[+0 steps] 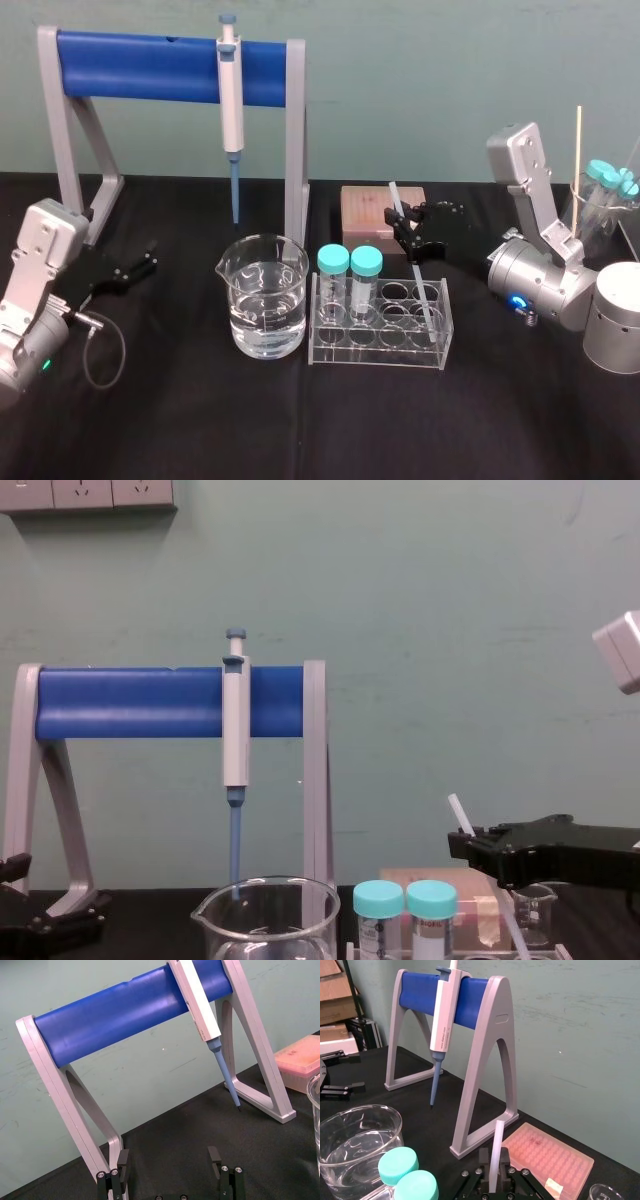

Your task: Pick up the stirring rod with one hand, then place it down.

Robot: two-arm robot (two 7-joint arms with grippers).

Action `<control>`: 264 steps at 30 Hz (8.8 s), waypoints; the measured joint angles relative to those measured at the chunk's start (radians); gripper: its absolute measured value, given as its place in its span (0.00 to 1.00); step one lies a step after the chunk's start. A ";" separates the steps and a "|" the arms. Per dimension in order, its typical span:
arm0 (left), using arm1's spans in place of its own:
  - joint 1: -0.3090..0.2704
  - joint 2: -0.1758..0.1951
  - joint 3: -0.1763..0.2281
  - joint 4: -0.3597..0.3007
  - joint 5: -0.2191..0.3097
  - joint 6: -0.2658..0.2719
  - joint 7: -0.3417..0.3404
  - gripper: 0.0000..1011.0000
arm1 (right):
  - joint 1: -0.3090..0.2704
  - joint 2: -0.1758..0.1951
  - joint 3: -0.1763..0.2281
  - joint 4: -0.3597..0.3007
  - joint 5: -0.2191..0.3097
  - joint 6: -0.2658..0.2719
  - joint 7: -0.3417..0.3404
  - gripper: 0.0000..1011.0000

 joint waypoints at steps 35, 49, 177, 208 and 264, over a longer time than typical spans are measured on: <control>0.000 0.000 0.000 0.000 0.000 0.000 0.000 0.99 | -0.087 -0.036 0.100 -0.058 0.086 -0.202 0.018 0.07; 0.000 0.000 0.000 0.000 0.000 0.000 0.000 0.99 | -0.104 -0.029 0.179 -0.197 0.137 -0.269 0.008 0.07; 0.000 0.000 0.000 0.000 0.000 0.000 0.000 0.99 | -0.141 -0.011 0.171 -0.214 0.128 -0.261 0.017 0.07; 0.000 0.000 0.000 0.000 0.000 0.000 0.000 0.99 | -0.131 -0.051 0.125 -0.078 0.136 -0.282 0.048 0.07; 0.000 0.000 0.000 0.000 0.000 0.000 0.000 0.99 | -0.115 -0.080 0.104 0.055 0.079 -0.297 0.048 0.17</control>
